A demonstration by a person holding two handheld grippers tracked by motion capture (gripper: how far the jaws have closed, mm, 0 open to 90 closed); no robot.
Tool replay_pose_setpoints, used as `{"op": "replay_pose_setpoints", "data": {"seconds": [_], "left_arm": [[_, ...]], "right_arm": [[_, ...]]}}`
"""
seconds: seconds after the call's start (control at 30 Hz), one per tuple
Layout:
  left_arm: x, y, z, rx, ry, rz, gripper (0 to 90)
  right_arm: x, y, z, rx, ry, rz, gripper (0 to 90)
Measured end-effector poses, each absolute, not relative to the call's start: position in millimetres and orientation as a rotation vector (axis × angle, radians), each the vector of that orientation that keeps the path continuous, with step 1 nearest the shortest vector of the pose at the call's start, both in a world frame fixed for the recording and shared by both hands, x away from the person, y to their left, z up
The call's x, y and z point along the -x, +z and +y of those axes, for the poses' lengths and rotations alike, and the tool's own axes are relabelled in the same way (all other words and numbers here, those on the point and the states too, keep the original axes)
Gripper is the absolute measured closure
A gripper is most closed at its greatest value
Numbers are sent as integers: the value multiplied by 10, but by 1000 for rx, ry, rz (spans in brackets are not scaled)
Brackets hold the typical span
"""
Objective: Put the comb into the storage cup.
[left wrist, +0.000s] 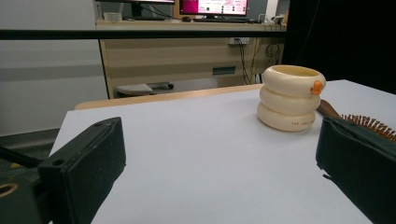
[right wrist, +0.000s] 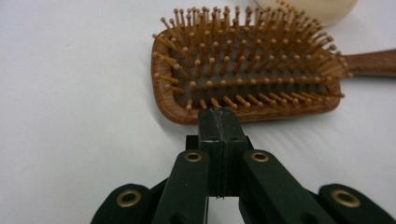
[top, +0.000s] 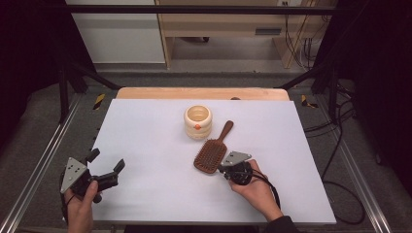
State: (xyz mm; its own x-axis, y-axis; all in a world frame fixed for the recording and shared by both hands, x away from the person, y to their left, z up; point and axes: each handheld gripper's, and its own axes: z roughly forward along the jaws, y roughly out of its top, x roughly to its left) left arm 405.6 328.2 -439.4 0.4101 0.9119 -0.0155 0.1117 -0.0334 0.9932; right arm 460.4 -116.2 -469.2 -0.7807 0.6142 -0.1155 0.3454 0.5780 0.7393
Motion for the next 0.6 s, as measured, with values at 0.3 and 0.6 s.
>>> {"op": "replay_pose_setpoints", "data": {"seconds": [0.3, 0.6], "left_arm": [[-4051, -4392, 3279, -1473, 839, 964, 16], [-4052, -4393, 3289, -1467, 834, 967, 16]], "right_arm": [[-4637, -4701, -991, -743, 1048, 2471, 900], [-4721, -4707, -784, -707, 1037, 2483, 900]]}}
